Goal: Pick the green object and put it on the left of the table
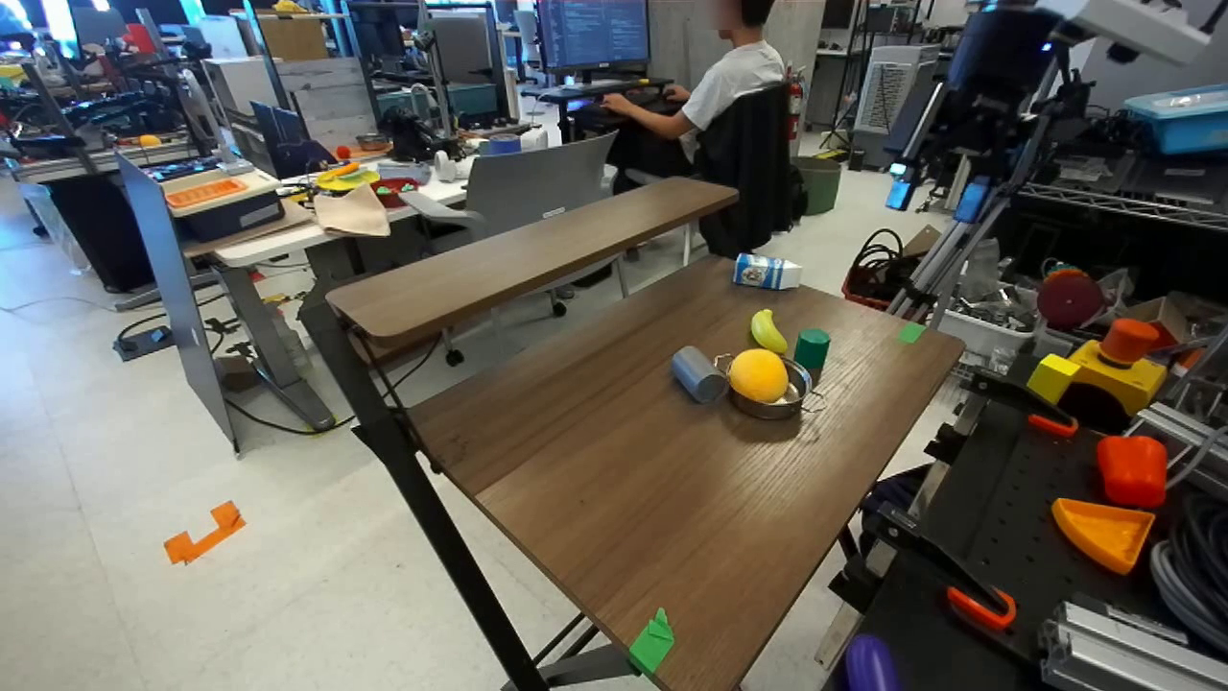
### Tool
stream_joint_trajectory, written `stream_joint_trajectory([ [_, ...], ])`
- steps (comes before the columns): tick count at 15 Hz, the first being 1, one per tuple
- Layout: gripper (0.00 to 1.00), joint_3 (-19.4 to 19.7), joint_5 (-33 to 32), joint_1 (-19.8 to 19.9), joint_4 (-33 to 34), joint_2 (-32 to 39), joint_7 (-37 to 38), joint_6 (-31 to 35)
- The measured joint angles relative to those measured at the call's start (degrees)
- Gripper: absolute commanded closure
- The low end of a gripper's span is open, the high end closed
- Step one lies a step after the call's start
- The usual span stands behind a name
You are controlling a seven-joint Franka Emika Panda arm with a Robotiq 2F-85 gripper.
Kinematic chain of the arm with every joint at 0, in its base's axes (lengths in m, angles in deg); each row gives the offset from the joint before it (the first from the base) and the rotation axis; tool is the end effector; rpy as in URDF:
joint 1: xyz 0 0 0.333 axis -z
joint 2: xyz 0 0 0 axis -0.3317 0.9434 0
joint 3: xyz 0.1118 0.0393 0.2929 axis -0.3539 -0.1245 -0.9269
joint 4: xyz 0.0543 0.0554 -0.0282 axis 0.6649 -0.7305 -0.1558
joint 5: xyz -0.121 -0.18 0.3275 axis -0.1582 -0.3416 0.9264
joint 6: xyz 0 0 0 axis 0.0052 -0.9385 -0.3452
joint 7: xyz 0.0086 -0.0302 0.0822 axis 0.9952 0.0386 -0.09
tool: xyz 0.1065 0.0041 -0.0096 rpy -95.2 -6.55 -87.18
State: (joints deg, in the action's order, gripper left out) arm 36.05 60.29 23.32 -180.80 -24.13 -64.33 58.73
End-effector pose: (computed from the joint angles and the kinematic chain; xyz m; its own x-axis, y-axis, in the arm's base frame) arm 0.4534 -0.1201 0.3076 0.8879 -0.4502 -0.0940 -0.4596 -0.8611 -0.2176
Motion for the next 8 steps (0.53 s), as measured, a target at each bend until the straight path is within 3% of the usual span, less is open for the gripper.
stream_joint_trajectory([
  [8,0.00,-4.94,2.29,0.04,11.99,21.92,8.20,9.51],
])
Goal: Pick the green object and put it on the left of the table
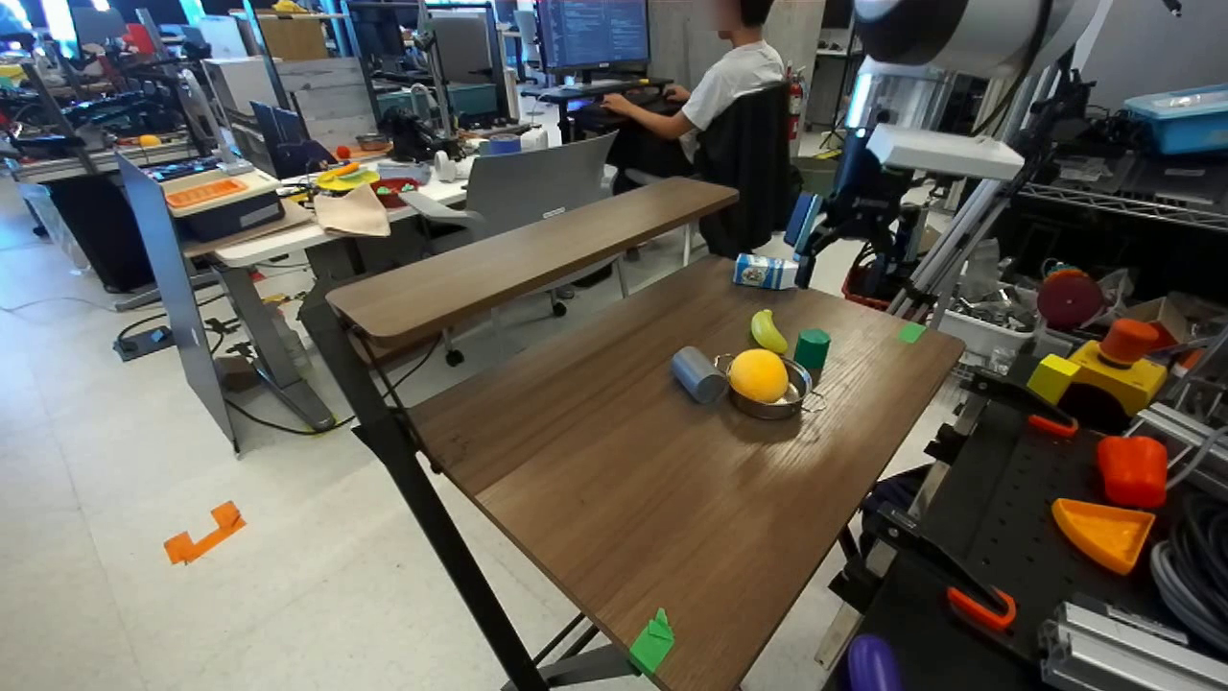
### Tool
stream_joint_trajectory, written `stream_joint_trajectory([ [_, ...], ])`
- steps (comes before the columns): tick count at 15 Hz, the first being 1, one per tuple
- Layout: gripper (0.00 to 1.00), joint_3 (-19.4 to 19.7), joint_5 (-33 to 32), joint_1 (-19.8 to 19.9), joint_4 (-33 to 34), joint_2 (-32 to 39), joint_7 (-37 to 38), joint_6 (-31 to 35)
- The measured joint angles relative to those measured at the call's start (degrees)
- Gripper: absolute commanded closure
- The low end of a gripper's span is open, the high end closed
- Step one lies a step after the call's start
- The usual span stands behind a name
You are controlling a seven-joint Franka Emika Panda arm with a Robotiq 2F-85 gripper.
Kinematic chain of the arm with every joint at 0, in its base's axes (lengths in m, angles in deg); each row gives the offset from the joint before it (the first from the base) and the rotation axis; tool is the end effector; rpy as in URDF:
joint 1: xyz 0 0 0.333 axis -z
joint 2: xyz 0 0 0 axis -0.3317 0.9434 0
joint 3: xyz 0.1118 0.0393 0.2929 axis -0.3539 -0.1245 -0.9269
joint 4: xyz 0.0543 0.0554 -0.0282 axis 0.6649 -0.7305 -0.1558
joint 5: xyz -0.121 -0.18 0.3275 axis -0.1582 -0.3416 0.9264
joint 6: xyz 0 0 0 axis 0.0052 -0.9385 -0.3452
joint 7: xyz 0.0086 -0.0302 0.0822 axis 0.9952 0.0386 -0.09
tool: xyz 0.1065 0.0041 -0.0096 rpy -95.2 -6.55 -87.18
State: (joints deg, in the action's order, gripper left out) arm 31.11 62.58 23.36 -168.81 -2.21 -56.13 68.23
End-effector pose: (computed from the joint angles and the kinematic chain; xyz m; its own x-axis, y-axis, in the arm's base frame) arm 0.5270 -0.1021 0.2071 0.8252 -0.5536 -0.1119 -0.5646 -0.8140 -0.1368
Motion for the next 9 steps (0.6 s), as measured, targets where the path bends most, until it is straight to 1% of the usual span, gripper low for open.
stream_joint_trajectory([
  [4,0.00,-0.37,0.00,0.10,3.76,7.31,3.85,2.98],
  [9,0.00,-0.37,-0.04,0.33,7.48,12.19,6.65,3.84],
])
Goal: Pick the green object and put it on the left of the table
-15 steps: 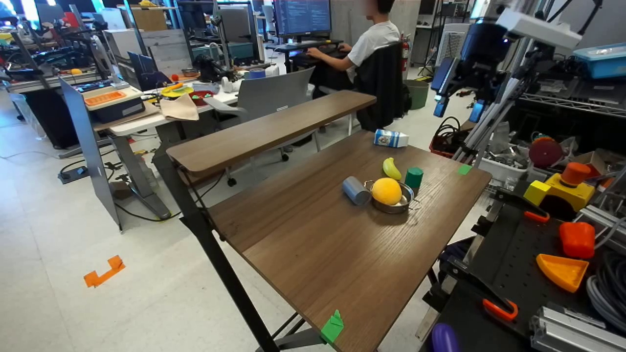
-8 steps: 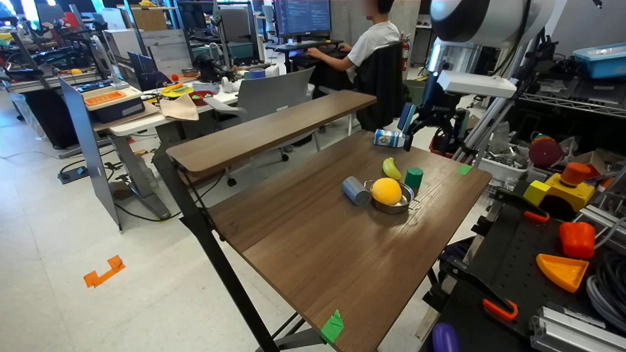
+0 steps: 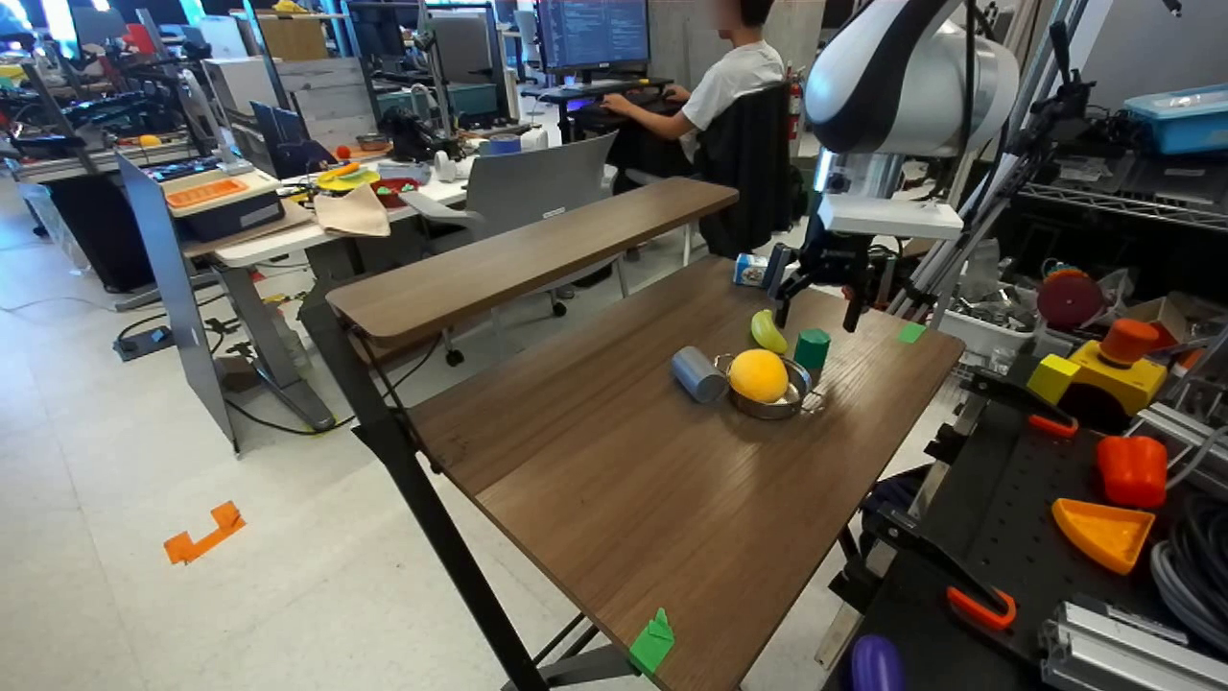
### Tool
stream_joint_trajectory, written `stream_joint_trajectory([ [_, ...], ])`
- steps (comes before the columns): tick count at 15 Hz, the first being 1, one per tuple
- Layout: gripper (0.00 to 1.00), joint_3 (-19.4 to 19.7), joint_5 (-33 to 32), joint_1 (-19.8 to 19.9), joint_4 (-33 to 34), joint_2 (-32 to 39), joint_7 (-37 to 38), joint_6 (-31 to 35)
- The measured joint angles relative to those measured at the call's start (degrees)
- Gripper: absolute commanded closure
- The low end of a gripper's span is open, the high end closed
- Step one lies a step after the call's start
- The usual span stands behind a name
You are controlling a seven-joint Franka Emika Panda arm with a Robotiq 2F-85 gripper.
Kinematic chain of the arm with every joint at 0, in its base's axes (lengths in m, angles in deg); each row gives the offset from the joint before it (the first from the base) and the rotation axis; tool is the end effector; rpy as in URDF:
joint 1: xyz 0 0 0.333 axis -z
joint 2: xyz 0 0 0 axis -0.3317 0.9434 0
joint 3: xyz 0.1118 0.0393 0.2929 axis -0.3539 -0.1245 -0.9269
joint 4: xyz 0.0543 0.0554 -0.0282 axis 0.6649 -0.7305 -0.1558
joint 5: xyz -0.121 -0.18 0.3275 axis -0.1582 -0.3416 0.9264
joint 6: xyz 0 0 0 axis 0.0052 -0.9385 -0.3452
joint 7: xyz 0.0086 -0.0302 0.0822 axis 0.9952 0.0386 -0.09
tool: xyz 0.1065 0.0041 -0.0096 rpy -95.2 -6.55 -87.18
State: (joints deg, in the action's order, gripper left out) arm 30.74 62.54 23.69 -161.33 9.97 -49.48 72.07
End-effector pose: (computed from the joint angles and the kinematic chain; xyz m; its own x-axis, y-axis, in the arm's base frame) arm 0.5526 -0.1104 0.1400 0.7502 -0.6498 -0.1225 -0.6601 -0.7469 -0.0802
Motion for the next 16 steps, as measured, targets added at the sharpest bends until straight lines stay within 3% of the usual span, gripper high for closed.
stream_joint_trajectory([
  [6,0.00,0.00,-0.08,0.01,2.41,3.53,1.94,0.00],
  [7,0.05,0.00,-0.08,0.00,2.66,3.91,2.20,0.00],
  [8,0.26,0.00,-0.08,0.00,2.83,4.20,2.41,0.01],
  [10,0.32,0.00,-0.08,0.00,3.01,4.50,2.72,0.04],
  [16,0.80,0.00,-0.09,0.00,3.34,4.53,3.38,0.05],
])
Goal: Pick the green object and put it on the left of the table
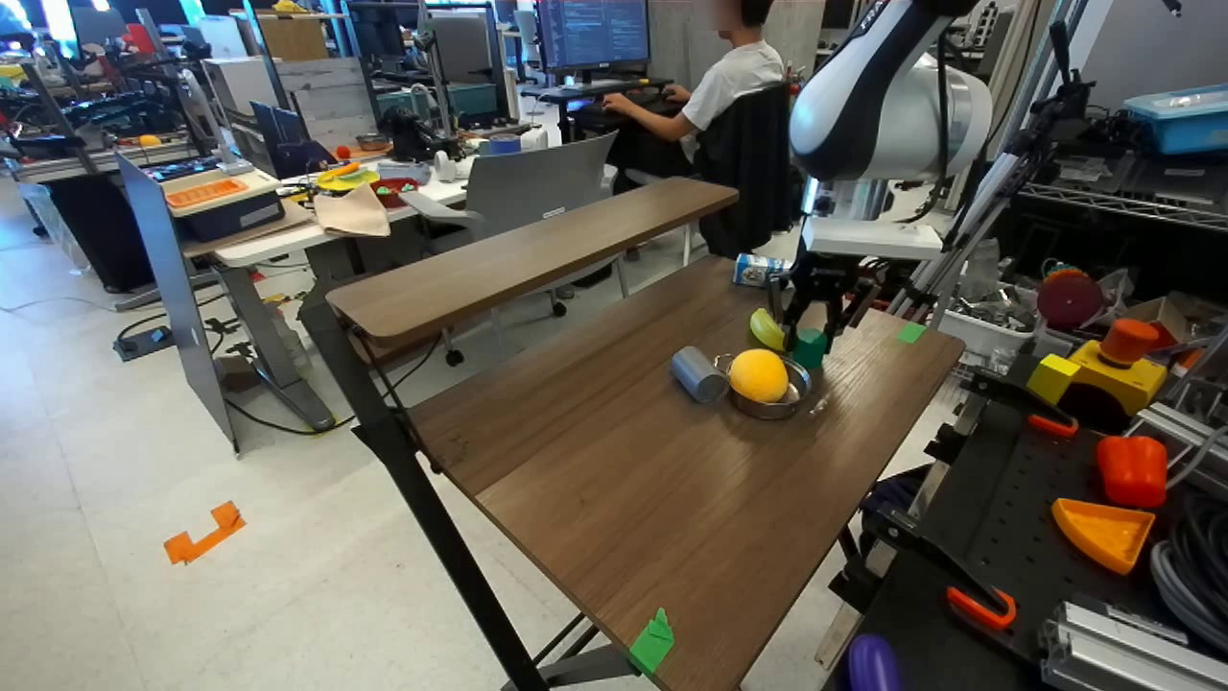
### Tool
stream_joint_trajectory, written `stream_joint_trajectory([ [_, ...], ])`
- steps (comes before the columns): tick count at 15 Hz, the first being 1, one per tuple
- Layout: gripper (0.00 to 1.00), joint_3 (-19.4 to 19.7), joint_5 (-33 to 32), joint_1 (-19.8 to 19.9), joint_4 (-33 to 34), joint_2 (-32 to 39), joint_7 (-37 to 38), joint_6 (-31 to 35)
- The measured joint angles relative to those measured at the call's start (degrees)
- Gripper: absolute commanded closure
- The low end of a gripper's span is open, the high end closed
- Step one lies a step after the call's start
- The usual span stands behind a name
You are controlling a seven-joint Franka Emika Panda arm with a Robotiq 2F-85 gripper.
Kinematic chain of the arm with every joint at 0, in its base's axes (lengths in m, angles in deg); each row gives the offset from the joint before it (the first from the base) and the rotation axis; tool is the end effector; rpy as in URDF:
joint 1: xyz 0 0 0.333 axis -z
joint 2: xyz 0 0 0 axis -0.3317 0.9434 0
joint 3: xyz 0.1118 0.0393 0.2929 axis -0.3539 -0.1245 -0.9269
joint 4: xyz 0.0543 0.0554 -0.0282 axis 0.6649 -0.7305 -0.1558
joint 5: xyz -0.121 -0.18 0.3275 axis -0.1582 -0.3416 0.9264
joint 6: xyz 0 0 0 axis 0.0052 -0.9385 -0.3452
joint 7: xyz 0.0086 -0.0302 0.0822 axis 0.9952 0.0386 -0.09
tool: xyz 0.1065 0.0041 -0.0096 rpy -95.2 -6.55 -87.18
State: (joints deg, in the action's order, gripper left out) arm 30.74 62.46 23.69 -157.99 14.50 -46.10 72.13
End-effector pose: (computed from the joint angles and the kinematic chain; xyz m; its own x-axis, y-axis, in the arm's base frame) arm 0.5609 -0.1122 0.1143 0.7105 -0.6900 -0.1385 -0.7011 -0.7109 -0.0550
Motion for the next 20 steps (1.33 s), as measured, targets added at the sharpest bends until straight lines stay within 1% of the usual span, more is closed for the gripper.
stream_joint_trajectory([
  [1,0.82,0.00,-0.03,0.00,0.05,0.00,0.07,0.00],
  [7,0.82,0.42,-1.89,-0.27,-0.53,-0.92,0.29,0.08],
  [9,0.82,0.62,-3.29,-0.32,-1.94,-2.75,0.29,0.12],
  [13,0.82,0.72,-6.90,-0.90,-6.66,-8.86,0.25,0.26],
  [17,0.82,0.45,-10.60,-3.57,-11.39,-14.82,0.25,0.26],
  [20,0.82,-0.66,-12.75,-6.32,-13.41,-17.56,0.33,0.26],
])
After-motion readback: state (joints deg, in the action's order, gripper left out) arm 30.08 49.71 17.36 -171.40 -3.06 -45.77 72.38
